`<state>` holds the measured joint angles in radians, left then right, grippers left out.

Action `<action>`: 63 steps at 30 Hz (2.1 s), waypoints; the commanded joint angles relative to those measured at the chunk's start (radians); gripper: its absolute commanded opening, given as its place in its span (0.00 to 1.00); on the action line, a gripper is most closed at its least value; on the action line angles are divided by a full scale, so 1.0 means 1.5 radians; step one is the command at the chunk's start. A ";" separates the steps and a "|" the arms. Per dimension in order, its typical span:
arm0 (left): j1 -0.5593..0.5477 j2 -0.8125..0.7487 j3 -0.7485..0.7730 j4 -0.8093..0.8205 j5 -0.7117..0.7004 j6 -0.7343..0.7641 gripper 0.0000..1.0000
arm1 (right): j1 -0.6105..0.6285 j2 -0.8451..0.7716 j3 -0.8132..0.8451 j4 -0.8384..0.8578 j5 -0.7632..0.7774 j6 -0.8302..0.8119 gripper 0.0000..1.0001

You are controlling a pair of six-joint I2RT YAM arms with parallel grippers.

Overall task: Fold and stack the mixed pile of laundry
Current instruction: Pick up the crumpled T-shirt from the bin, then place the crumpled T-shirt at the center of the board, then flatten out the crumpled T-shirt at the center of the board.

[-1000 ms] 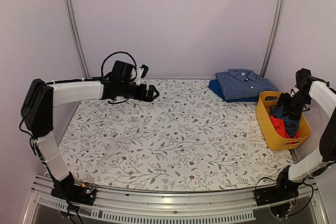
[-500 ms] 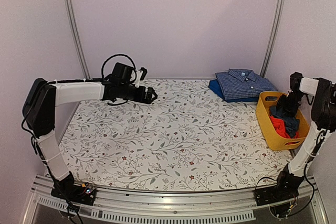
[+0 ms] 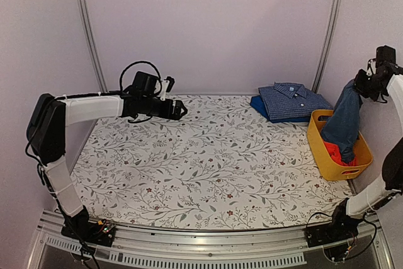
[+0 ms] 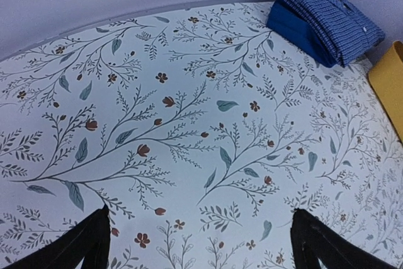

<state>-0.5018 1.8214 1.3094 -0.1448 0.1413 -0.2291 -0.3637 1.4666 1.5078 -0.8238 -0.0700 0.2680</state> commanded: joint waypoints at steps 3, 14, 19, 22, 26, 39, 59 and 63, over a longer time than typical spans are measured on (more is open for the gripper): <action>0.024 -0.015 0.016 -0.004 -0.002 -0.020 1.00 | 0.039 -0.076 0.138 -0.019 -0.206 -0.058 0.00; 0.082 -0.084 -0.047 0.021 0.023 -0.107 1.00 | 0.256 0.049 0.492 0.100 -0.403 0.008 0.00; 0.100 -0.125 -0.071 0.018 0.007 -0.126 1.00 | 0.423 0.104 0.500 0.296 -0.444 0.121 0.00; 0.114 -0.145 -0.082 0.005 -0.005 -0.141 1.00 | 0.536 0.157 0.525 0.370 -0.458 0.166 0.00; 0.144 -0.184 -0.114 0.003 -0.006 -0.169 1.00 | 0.616 0.282 0.607 0.432 -0.489 0.209 0.00; 0.214 -0.301 -0.214 -0.009 0.025 -0.170 1.00 | 0.477 0.085 -0.087 0.420 -0.402 0.180 0.67; 0.149 -0.041 -0.144 -0.037 0.156 -0.148 0.91 | 0.546 0.175 -0.111 0.230 -0.334 0.044 0.77; 0.145 0.083 -0.034 -0.063 0.148 -0.142 0.85 | 0.547 0.192 -0.103 0.224 -0.343 0.044 0.77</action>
<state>-0.2710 1.8187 1.1137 -0.2222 0.3504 -0.4568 0.4526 1.7309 1.3205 -0.4686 -0.5632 0.3428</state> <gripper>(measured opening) 0.872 0.770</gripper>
